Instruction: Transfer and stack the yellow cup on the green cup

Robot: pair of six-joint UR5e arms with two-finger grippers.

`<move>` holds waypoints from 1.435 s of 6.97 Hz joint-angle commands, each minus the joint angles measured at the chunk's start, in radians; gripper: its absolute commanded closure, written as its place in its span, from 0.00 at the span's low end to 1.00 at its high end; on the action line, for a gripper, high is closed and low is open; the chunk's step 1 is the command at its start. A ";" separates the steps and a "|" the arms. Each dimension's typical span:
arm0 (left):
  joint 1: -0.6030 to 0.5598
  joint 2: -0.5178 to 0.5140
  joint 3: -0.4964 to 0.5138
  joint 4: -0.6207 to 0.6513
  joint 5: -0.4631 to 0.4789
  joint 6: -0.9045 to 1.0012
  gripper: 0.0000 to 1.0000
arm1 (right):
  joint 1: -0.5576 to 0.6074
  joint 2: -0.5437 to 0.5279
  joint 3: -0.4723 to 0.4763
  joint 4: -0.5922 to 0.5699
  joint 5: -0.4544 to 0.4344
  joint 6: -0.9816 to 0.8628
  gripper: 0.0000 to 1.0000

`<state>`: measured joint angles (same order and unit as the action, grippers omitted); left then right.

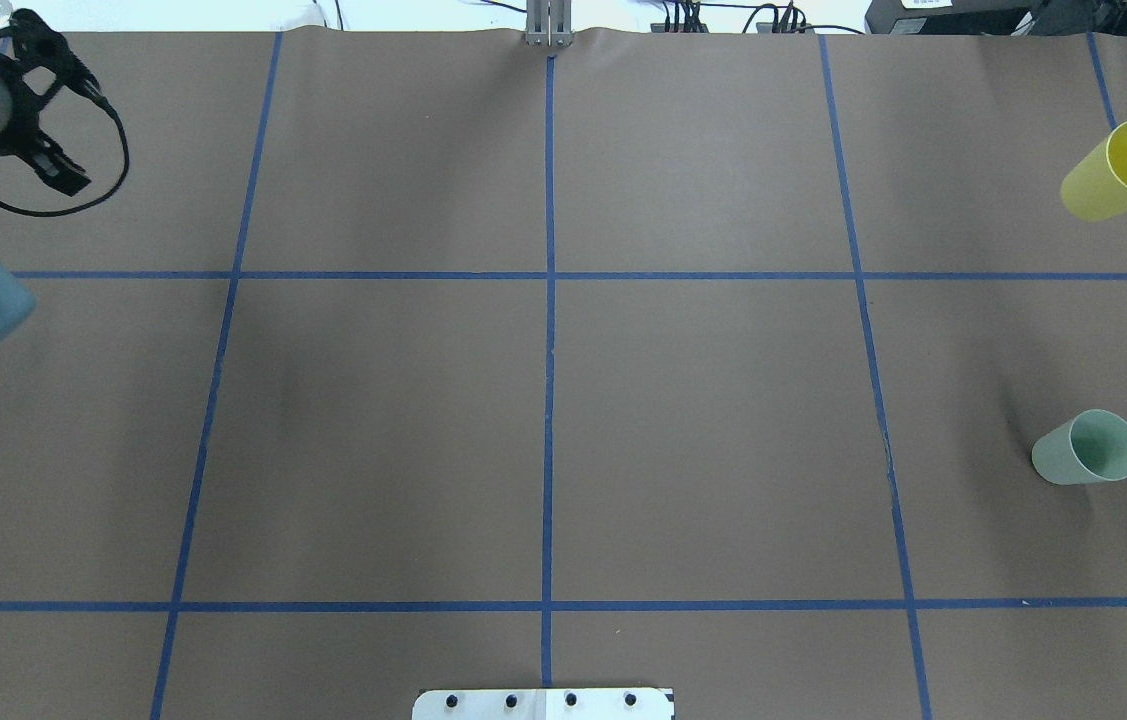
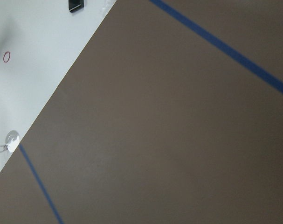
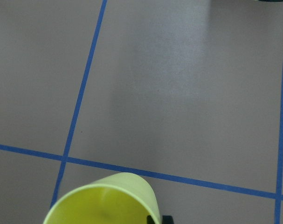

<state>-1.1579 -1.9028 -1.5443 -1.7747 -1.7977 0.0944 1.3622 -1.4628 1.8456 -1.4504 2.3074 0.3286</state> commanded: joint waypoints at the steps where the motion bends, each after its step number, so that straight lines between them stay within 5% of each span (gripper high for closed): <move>1: -0.235 0.001 0.060 0.211 -0.349 0.004 0.00 | 0.009 -0.065 0.015 0.007 0.029 -0.060 1.00; 2: -0.285 0.033 0.082 0.198 -0.482 0.014 0.00 | 0.011 -0.092 0.039 0.008 0.050 -0.060 1.00; 6: -0.290 0.194 0.092 0.095 -0.514 0.010 0.00 | -0.009 -0.266 0.152 0.018 0.102 -0.052 1.00; 10: -0.293 0.234 0.056 0.086 -0.588 0.011 0.00 | -0.157 -0.428 0.147 0.296 0.090 0.107 1.00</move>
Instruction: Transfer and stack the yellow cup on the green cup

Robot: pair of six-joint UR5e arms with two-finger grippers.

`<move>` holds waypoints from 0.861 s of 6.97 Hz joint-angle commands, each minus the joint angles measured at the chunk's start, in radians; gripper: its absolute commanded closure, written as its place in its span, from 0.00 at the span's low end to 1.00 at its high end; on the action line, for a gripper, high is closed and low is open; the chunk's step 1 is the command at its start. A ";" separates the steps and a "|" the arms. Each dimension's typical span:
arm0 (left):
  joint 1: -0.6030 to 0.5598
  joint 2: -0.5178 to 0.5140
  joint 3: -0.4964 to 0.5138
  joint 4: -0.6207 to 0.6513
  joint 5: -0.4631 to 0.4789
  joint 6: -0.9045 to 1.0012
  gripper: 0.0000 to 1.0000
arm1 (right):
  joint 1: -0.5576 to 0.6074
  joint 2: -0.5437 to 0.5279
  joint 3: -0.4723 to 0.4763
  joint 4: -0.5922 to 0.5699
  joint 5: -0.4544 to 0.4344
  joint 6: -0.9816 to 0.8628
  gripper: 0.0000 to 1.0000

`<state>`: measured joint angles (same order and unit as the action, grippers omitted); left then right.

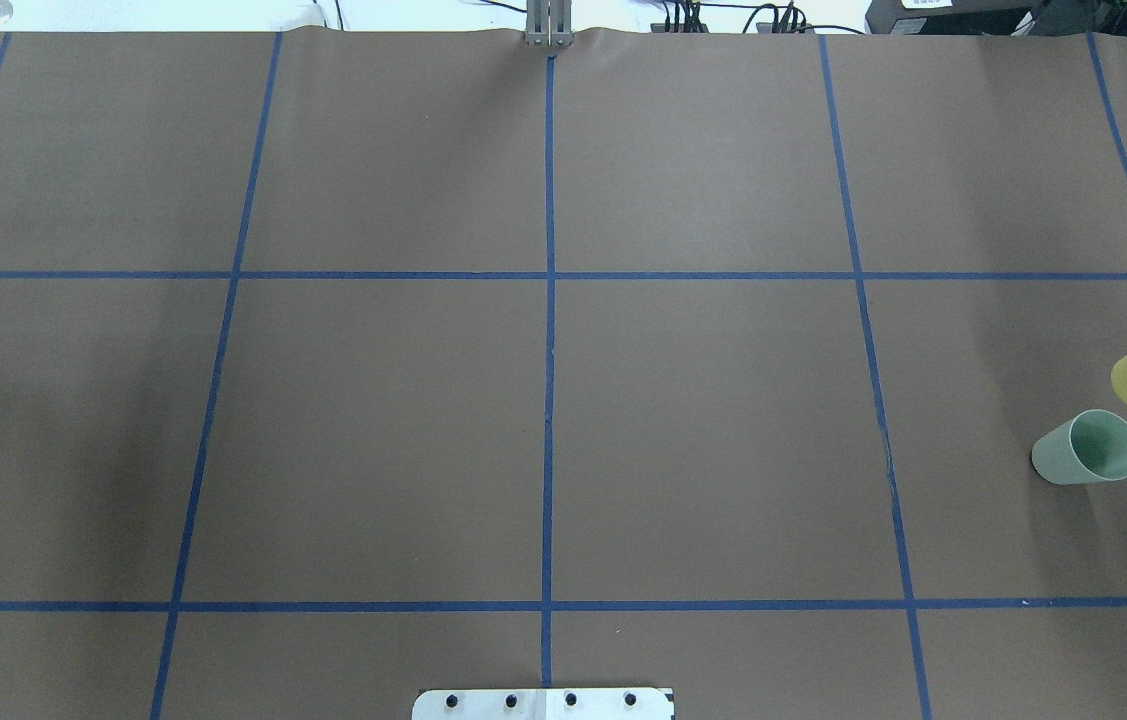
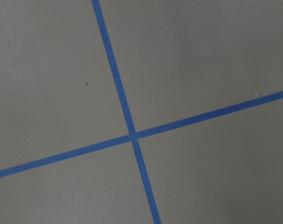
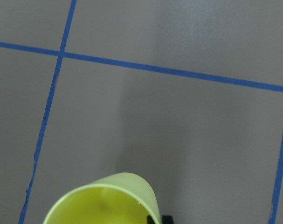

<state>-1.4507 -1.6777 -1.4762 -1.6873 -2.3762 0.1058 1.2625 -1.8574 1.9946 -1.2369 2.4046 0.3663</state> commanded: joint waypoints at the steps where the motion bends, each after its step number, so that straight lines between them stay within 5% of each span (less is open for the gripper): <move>1: 0.000 0.009 -0.013 -0.002 -0.009 0.000 0.00 | -0.075 -0.045 -0.003 0.086 -0.025 0.071 1.00; 6: 0.000 0.009 -0.018 0.000 -0.009 0.000 0.00 | -0.124 -0.057 -0.014 0.085 -0.073 0.071 1.00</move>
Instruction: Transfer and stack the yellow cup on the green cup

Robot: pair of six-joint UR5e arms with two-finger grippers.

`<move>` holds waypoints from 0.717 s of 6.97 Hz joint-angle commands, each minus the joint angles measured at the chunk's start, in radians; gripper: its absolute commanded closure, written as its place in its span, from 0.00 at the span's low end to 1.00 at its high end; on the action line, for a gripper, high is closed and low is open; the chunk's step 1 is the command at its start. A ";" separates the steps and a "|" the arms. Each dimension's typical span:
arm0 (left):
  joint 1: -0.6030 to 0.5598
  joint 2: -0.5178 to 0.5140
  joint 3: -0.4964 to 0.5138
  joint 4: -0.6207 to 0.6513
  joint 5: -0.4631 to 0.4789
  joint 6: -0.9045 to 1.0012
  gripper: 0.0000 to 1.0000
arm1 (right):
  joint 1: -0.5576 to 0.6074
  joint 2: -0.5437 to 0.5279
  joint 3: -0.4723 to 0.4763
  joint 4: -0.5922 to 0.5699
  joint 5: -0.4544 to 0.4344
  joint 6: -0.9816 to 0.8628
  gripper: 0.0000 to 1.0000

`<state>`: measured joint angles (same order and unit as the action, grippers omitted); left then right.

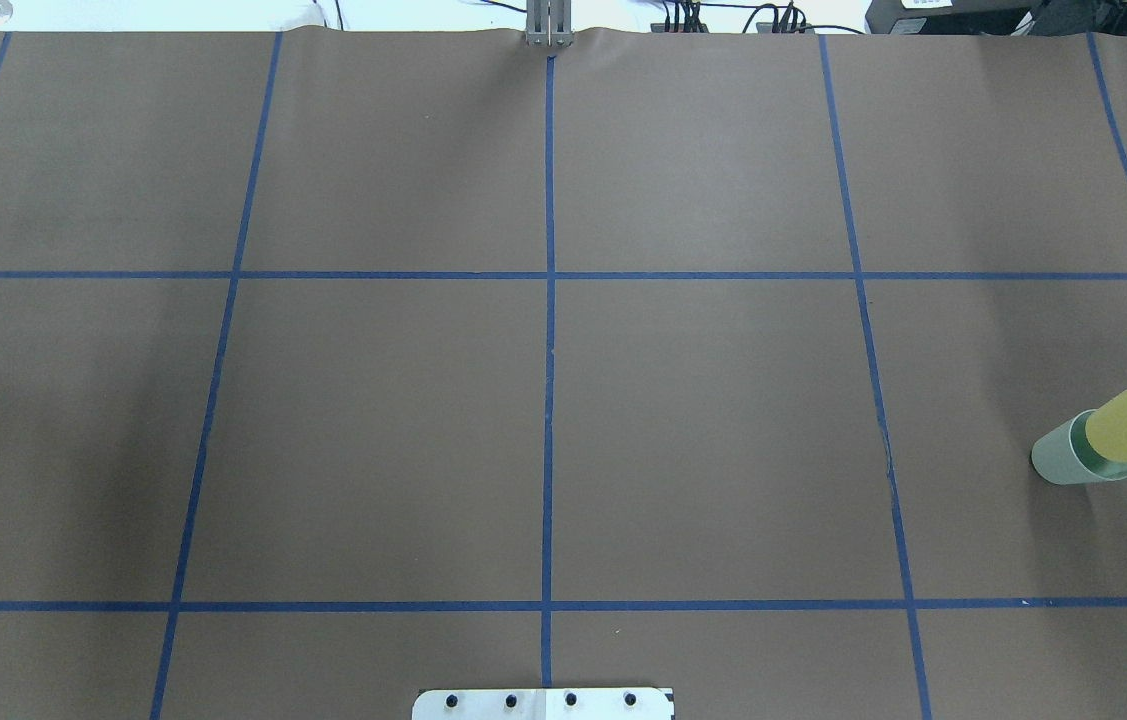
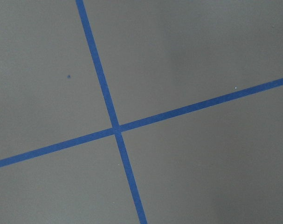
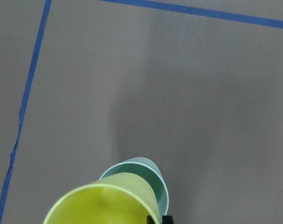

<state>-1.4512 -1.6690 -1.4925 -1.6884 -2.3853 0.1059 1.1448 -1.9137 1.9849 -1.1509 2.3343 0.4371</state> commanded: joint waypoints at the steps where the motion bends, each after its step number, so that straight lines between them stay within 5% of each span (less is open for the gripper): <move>1: 0.000 0.000 -0.003 0.001 0.000 0.000 0.00 | -0.011 0.001 -0.006 0.000 -0.004 0.000 1.00; 3: 0.000 0.000 -0.003 0.001 0.002 0.000 0.00 | -0.016 0.008 -0.014 0.000 -0.006 0.000 1.00; 5: 0.000 0.000 -0.003 0.001 0.000 0.000 0.00 | -0.017 0.013 -0.015 0.005 -0.006 0.000 0.29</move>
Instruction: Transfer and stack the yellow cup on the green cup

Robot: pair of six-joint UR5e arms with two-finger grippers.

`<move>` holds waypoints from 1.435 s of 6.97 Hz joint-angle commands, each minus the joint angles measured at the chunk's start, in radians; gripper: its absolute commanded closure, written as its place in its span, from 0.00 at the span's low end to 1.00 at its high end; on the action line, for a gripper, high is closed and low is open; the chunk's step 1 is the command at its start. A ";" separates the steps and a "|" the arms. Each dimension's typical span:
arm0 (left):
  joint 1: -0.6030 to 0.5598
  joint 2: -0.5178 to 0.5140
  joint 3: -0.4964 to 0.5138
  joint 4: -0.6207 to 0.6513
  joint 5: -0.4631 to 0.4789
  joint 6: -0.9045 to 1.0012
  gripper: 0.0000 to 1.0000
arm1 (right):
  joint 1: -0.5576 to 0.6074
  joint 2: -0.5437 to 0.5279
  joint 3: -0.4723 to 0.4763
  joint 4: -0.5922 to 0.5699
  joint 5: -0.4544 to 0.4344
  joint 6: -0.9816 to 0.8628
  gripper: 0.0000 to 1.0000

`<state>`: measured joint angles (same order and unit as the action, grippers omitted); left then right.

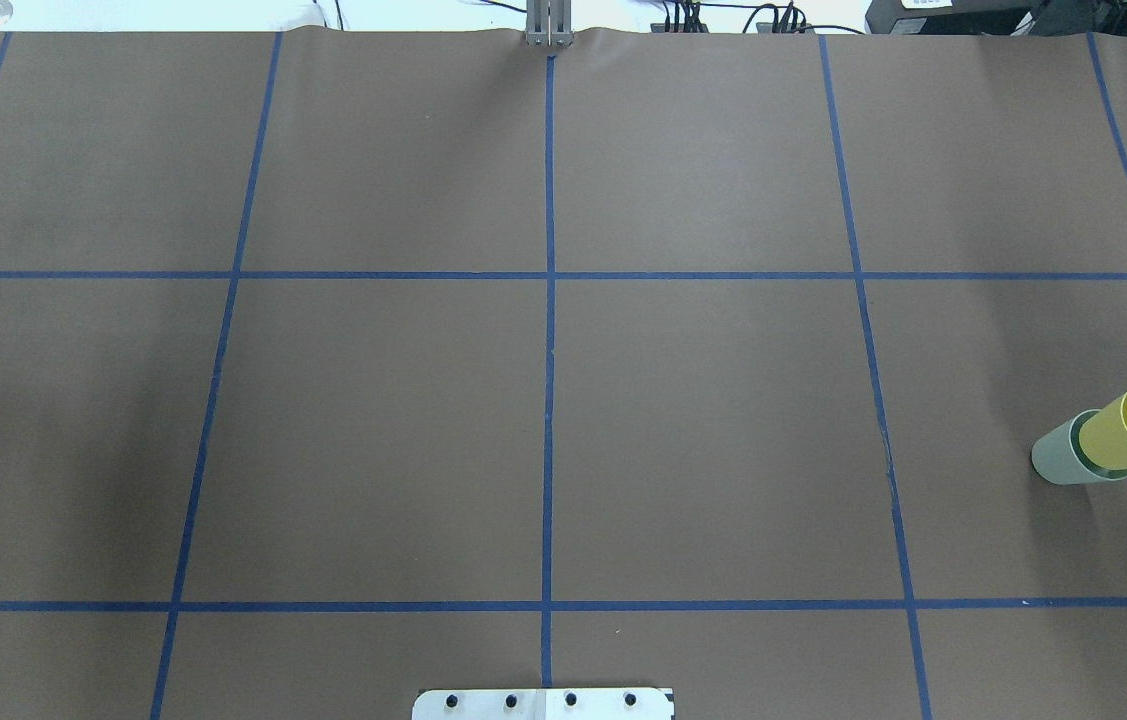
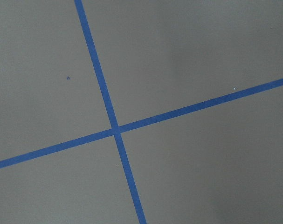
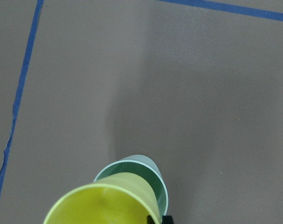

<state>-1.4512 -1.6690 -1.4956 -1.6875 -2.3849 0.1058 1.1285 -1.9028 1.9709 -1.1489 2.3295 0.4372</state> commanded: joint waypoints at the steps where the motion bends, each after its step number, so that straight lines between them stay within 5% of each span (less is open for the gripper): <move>1: 0.000 0.000 0.000 0.000 0.000 0.000 0.00 | 0.000 0.002 -0.001 0.018 -0.004 0.000 0.00; 4: -0.002 0.006 0.000 0.000 0.001 0.000 0.00 | 0.029 0.065 -0.032 0.006 -0.007 -0.009 0.00; 6: -0.003 0.009 0.001 0.002 0.006 0.000 0.00 | 0.158 0.169 -0.172 -0.050 -0.009 -0.126 0.00; 10: -0.046 0.038 -0.024 0.024 0.006 0.002 0.00 | 0.416 0.300 -0.248 -0.420 -0.042 -0.607 0.00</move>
<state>-1.4797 -1.6325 -1.5040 -1.6791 -2.3811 0.1078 1.4741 -1.6266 1.7269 -1.4669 2.2963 -0.0599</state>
